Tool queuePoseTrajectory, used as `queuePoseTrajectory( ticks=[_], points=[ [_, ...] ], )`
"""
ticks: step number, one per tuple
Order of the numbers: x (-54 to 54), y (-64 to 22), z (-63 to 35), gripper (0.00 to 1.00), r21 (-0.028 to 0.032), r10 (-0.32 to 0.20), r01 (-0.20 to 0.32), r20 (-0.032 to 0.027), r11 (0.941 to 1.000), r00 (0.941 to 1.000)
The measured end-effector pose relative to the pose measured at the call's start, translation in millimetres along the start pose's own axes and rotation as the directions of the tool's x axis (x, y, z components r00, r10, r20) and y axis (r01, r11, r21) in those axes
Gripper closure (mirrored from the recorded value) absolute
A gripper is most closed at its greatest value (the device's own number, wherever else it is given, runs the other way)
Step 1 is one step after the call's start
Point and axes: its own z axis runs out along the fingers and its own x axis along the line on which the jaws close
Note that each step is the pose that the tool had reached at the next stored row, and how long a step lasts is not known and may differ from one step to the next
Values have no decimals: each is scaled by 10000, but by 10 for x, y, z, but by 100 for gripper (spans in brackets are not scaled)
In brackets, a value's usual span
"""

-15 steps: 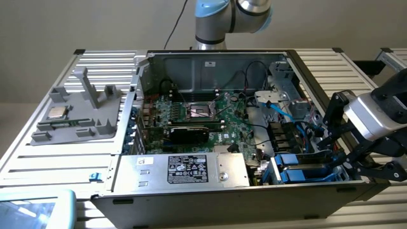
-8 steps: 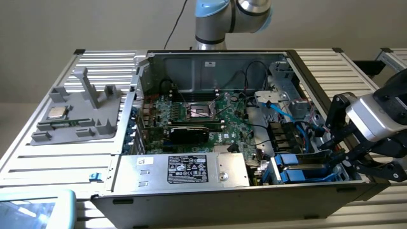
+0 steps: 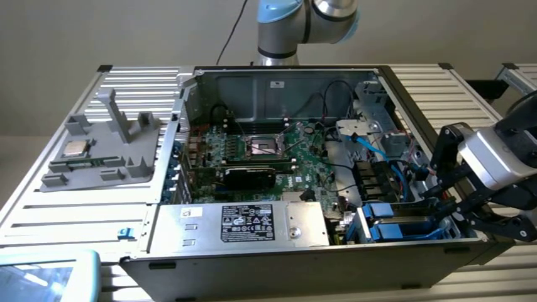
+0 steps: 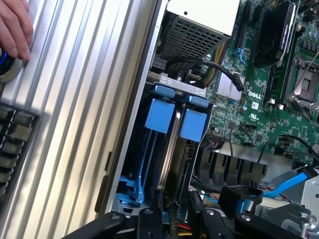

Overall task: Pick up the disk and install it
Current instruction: 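Insert the first disk wire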

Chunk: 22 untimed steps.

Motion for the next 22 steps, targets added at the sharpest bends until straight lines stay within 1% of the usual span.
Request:
queuePoseTrajectory(
  ticks=[6,7,8,9,10,13,16,18,22],
  points=[
    [8,2,4,67,14,-4,3,57,10000,10000],
    [8,2,4,69,16,-4,4,65,10000,10000],
    [8,2,5,76,17,-4,4,71,10000,10000],
    [9,2,4,76,18,-4,4,75,10000,10000],
    [10,3,4,82,20,-5,5,80,10000,10000],
    [11,3,4,83,24,-7,6,99,10000,10000],
    [8,8,-3,83,26,-6,6,103,10000,9999],
    [-5,21,-34,83,30,-8,8,98,10000,10000],
    [-36,58,-80,83,72,-17,17,79,10000,10000]
  ],
)
